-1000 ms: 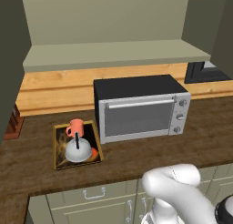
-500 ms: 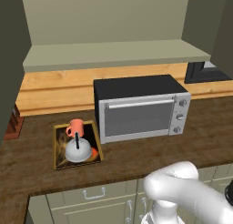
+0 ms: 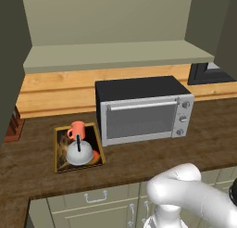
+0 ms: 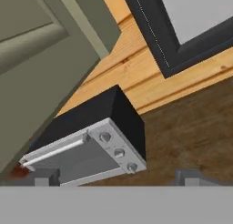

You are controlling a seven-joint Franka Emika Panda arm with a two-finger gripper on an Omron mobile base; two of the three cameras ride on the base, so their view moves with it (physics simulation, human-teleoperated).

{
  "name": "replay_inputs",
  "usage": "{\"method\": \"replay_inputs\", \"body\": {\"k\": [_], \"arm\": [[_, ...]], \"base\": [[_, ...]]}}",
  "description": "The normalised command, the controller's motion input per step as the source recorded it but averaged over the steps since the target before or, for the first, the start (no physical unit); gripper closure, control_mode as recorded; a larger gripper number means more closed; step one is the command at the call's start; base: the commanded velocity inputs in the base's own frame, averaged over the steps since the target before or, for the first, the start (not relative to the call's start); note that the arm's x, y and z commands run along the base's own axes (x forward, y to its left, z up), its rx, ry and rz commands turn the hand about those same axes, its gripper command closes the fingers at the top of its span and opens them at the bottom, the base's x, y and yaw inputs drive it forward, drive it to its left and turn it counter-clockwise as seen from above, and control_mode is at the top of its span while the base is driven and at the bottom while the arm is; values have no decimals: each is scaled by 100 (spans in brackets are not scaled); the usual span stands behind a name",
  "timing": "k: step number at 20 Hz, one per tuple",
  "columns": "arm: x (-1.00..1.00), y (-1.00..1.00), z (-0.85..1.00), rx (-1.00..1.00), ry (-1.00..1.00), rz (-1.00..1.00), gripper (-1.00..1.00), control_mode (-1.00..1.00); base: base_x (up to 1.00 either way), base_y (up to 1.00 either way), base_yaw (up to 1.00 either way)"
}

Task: Pick the kettle from the counter and place it on the tray. Then pick the mug from the cabinet and place it on the tray. Then close the cabinet doors.

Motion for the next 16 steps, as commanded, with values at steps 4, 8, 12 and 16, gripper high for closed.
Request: {"method": "replay_inputs", "body": {"k": [4, 8, 12, 16], "arm": [[0, 98, 17, -4, 0, 10, -100, -100], [0, 97, 23, -3, 0, 9, -100, -100], [0, 89, 34, -2, 0, 6, -100, -100], [2, 84, 42, -2, 0, 2, -100, -100]], "base": [[0, 0, 0], [0, 0, 0], [0, 0, 0], [0, 0, 0]]}}
